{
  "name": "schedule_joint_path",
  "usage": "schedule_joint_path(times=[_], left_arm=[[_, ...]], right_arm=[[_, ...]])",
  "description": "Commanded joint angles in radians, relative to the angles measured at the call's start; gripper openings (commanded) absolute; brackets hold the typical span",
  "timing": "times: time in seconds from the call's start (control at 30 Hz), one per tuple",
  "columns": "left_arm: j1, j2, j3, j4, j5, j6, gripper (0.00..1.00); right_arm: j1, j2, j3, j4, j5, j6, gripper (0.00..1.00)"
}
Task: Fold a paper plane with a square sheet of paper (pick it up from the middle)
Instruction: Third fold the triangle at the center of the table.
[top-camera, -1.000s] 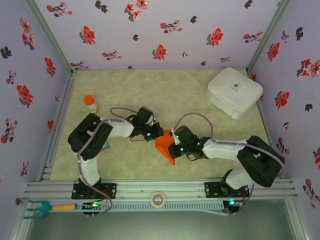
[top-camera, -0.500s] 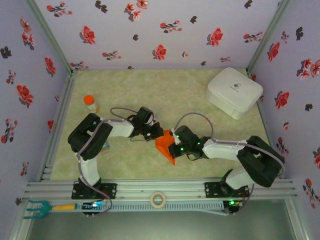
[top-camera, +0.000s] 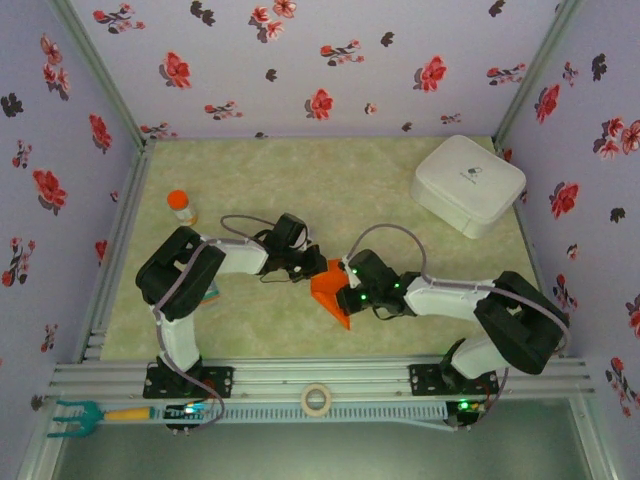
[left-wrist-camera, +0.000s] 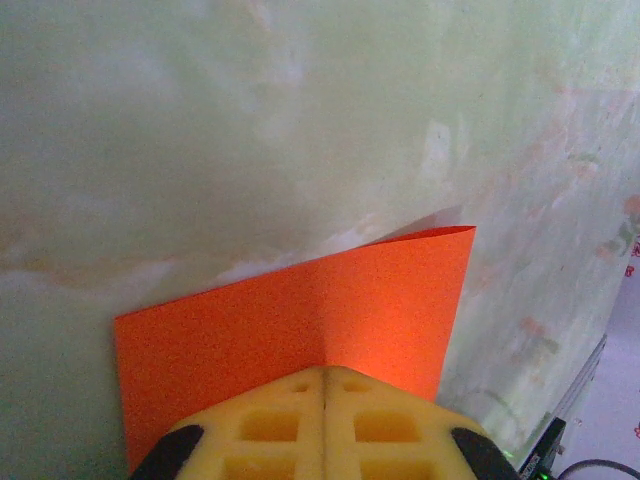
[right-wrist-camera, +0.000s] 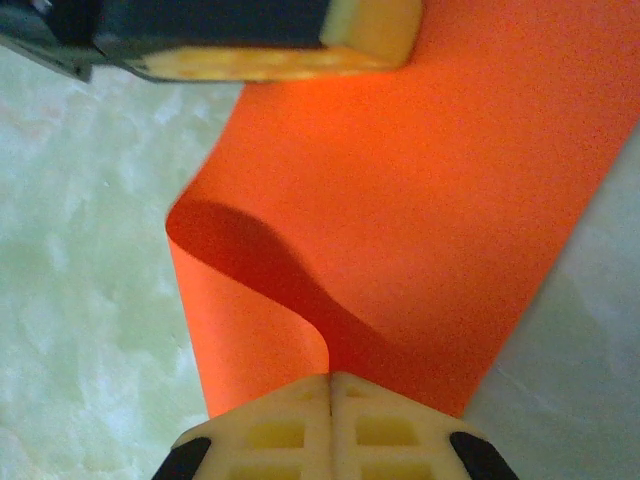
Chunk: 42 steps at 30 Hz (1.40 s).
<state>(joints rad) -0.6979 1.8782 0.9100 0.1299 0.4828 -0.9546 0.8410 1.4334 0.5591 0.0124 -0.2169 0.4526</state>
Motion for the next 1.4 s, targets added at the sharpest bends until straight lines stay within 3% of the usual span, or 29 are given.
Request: schedule_joint_path(times=[0.0, 0.8, 1.37], left_arm=[[-0.005, 0.019, -0.006, -0.1, -0.053, 0.032, 0.05], [-0.005, 0.016, -0.002, -0.107, -0.053, 0.03, 0.05], [-0.005, 0.018, -0.001, -0.104, -0.052, 0.03, 0.05]], right_arm=[[-0.009, 0.023, 0.033, -0.027, -0.002, -0.022, 0.03], [-0.009, -0.003, 0.037, -0.079, 0.07, -0.006, 0.02], [-0.01, 0.032, 0.052, -0.083, 0.051, -0.014, 0.03]])
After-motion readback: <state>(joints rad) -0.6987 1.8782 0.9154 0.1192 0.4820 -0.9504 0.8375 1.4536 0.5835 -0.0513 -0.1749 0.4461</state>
